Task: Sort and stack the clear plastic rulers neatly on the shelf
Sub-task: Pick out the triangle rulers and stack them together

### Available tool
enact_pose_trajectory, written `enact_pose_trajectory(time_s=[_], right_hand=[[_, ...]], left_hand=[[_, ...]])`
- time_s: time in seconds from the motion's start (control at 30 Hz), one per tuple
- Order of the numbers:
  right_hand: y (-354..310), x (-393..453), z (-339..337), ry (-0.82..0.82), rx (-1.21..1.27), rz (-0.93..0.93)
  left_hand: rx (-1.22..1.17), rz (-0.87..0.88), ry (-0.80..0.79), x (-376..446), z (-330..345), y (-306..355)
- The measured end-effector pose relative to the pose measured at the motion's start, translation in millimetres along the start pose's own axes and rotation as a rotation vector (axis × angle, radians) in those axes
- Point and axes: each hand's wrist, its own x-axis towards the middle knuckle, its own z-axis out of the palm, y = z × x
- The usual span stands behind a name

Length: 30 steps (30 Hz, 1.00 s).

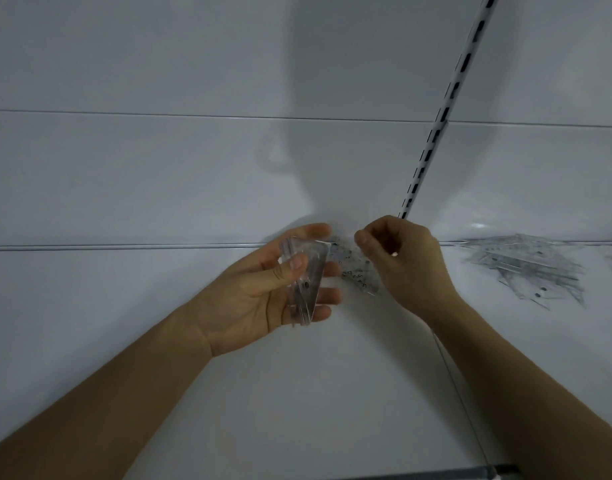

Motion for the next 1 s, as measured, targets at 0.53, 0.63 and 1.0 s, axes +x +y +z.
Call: enact_pose_trajectory(time_s=[0.53,0.63,1.0], right_hand=[[29,13,-26,-0.157,-0.375,0.279],[33,17,-32,-0.191,-0.339,0.285],[42,19,-36,-0.286,-0.431,0.233]], left_hand=[[-0.006,0.101,0.144,4,-11,4],[0.014,0.098,0.146,4,-12,3],[0.050,0.063,0.140,5,-13,1]])
